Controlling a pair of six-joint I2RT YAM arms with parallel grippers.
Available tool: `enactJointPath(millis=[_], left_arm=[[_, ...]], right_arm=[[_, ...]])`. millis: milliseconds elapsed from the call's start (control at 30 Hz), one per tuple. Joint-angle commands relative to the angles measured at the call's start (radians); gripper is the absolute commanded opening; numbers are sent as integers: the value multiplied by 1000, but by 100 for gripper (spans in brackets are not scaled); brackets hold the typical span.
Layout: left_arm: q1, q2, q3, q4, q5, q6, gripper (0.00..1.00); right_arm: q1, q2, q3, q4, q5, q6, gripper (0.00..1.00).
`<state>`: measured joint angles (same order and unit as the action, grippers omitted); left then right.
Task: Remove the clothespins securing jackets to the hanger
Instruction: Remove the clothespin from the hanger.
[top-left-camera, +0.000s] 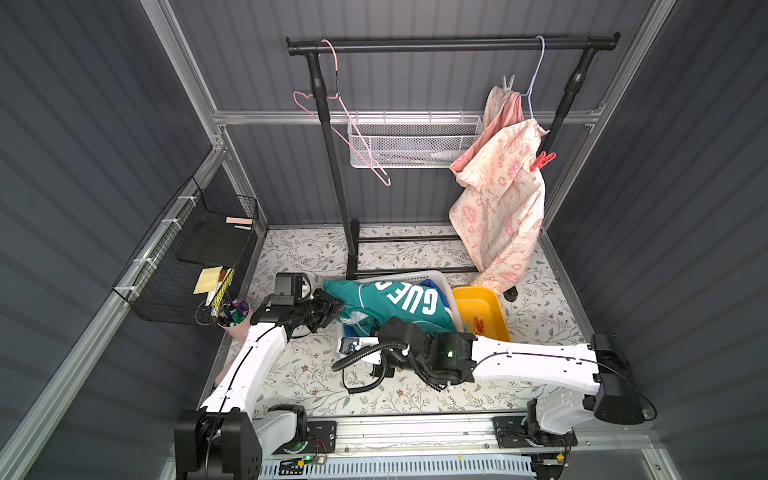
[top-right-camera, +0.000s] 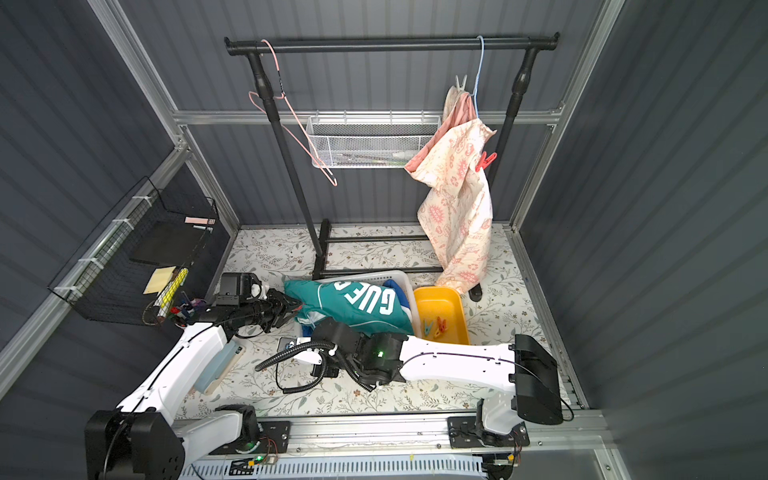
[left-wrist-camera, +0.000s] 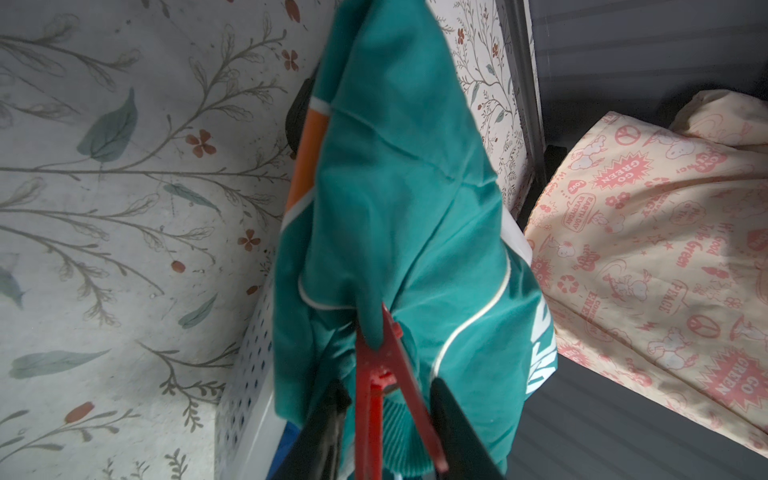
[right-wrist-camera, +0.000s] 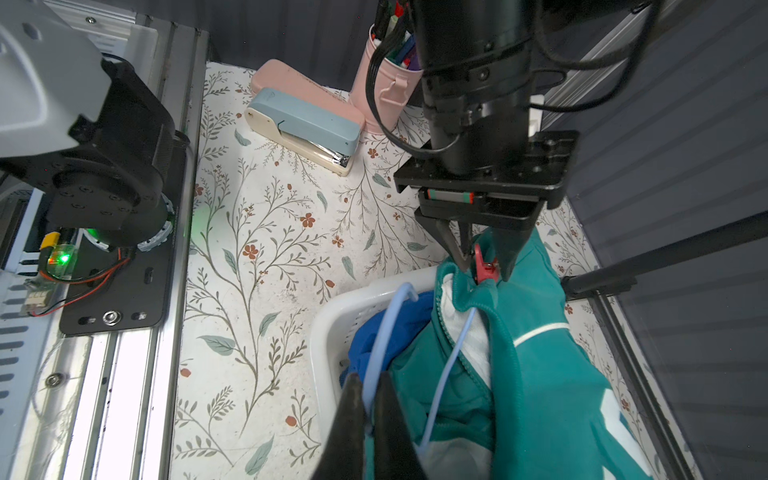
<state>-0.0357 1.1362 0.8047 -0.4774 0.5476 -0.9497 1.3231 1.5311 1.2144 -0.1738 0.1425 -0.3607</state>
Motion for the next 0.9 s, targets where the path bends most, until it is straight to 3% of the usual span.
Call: enactJointPath(millis=[0,467,867], left_arm=[[4,-12,-9,-8,20,-6,34],[5,-36,-24,0,26,-22,24],[5,-70,-30,-6,22,-36,6]], right_arm=[[0,41,1,-108,-34,74,0],[5,46,9,-119,-30,80,0],[4,39,8,-121,-22,89,0]])
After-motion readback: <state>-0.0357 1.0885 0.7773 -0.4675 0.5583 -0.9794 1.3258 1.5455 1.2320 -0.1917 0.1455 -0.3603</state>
